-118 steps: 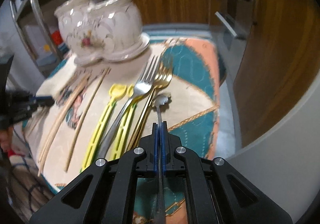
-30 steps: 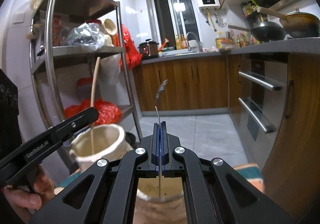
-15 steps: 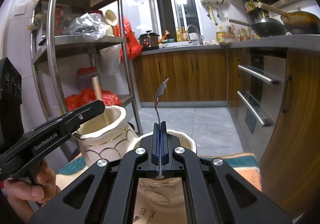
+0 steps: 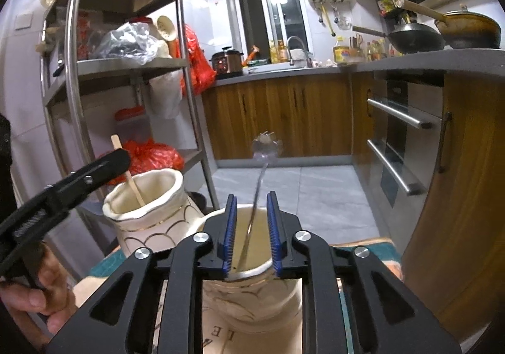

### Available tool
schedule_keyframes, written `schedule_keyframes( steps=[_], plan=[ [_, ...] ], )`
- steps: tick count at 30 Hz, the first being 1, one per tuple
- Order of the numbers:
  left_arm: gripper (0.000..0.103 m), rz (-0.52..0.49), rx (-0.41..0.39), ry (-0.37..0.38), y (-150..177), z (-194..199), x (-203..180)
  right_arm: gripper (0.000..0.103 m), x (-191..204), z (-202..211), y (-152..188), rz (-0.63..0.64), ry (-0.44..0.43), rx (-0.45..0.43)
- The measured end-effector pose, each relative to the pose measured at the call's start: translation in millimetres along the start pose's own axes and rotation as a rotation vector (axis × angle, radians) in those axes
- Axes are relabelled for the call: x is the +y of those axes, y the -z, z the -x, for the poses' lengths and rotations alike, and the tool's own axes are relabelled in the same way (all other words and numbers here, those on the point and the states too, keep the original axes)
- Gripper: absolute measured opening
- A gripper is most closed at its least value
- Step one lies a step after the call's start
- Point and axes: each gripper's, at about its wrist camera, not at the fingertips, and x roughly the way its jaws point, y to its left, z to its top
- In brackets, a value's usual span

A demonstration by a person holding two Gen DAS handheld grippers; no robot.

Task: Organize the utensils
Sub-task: 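Drop the chopstick into the tall pot while the right tool drops the spoon in, then grasp another wooden chopstick with the left tool while the right tool grasps the gold fork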

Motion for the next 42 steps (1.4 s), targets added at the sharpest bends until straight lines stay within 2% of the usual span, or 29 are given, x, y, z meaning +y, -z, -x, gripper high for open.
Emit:
schedule_keyframes(
  steps=[6,13,18,25,32,42],
  plan=[
    [0.036,-0.008,-0.017,0.004,2.4,26.8,-3.2,0.022,-11.2,20.4,0.2,-0.009,0.014,-0.013],
    [0.036,-0.016,0.028,-0.001,18.7,51.2,-3.2,0.022,-24.9,40.6,7.2,-0.012,0.026,0.02],
    [0.035,0.01,0.128,-0.025,36.7,49.2,7.5,0.022,-37.3,48.3,20.7,-0.033,0.034,0.079],
    [0.035,0.013,0.338,-0.016,70.7,38.0,8.8,0.022,-44.2,54.0,50.9,-0.021,0.038,0.225],
    [0.035,-0.04,0.419,0.005,93.5,37.4,-1.0,0.022,-52.7,52.9,85.6,-0.035,0.04,0.354],
    [0.035,-0.087,0.561,0.025,118.9,26.8,-7.0,0.022,-61.1,61.1,108.1,-0.075,0.003,0.433]
  ],
)
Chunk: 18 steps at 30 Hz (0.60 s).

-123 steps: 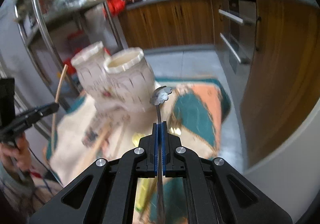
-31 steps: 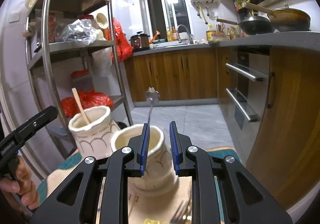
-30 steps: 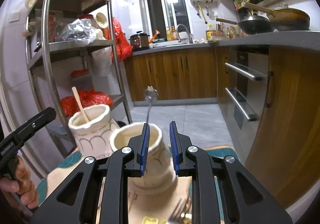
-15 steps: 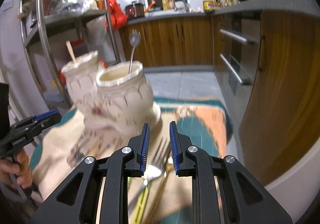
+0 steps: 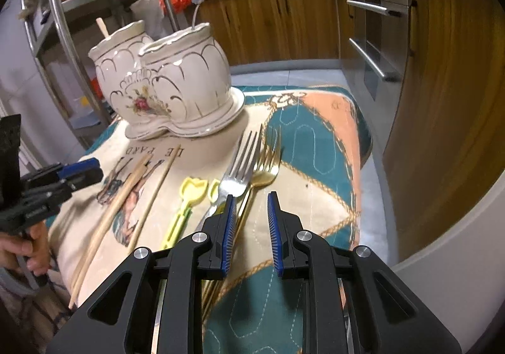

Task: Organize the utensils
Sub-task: 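Grasp another wooden chopstick with the left tool while the right tool grasps the gold fork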

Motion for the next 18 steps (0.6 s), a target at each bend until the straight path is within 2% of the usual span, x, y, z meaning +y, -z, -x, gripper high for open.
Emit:
schedule_keyframes(
  steps=[8,18],
  plan=[
    [0.035,-0.07,0.073,-0.004,7.8,-14.0,-13.1,0.022,8.0,-5.2,-0.7,0.031,0.0,0.038],
    [0.036,-0.078,0.082,-0.021,7.7,-15.9,-15.4,0.022,13.6,-9.3,0.7,0.062,0.014,0.075]
  ],
)
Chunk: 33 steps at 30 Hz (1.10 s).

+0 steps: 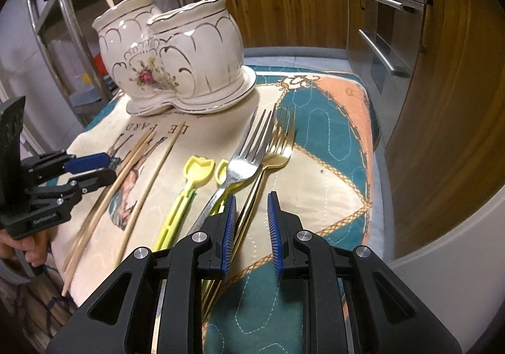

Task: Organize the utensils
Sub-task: 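Grasp another wooden chopstick with the left tool while the right tool grasps the gold fork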

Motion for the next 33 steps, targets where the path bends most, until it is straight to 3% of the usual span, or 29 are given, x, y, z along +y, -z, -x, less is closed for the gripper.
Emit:
schedule_keyframes(
  steps=[8,14,19,23,28,33],
  plan=[
    [0.036,-0.007,0.006,-0.016,-1.5,1.0,3.9,0.02,4.9,-0.7,-0.1,0.03,0.025,0.006],
    [0.035,-0.003,0.015,-0.062,-2.5,0.8,16.4,0.018,7.8,1.1,1.2,0.107,0.141,0.018],
    [0.035,-0.031,0.037,-0.06,-7.0,-2.4,17.6,0.019,6.6,-5.9,-11.8,0.118,0.147,0.099],
    [0.035,-0.163,0.096,-0.071,-14.6,-8.5,8.0,0.018,14.0,-14.1,-24.2,0.162,0.18,0.205],
    [0.035,-0.163,0.207,-0.016,-34.3,-17.4,15.6,0.018,8.6,-24.0,-39.4,0.113,0.156,0.331],
    [0.033,-0.18,0.314,-0.001,-50.5,-26.0,15.4,0.018,1.9,-29.4,-46.5,0.061,0.141,0.372]
  ],
)
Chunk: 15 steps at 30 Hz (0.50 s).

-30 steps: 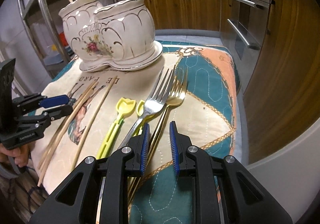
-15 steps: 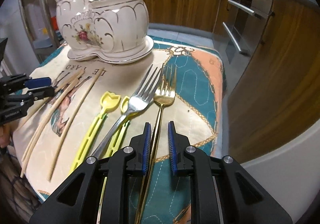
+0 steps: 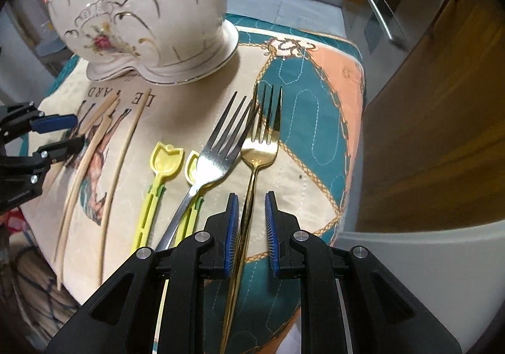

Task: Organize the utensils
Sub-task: 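Grasp another wooden chopstick with the left tool while the right tool grasps the gold fork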

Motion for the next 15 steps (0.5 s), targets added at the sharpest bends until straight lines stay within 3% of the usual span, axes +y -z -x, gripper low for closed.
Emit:
schedule_keyframes(
  steps=[9,13,15],
  plan=[
    [0.031,-0.034,0.213,-0.015,-34.1,-8.4,-0.6,0.017,0.1,-2.9,-16.0,-0.003,0.026,0.062],
    [0.012,-0.048,0.25,-0.022,-47.3,-8.9,-15.2,0.01,1.3,-2.3,-19.0,-0.01,0.017,0.058],
    [0.008,-0.061,0.254,-0.041,-51.8,-8.6,-23.5,0.008,2.1,-2.3,-16.0,-0.02,0.015,0.044]
  ],
)
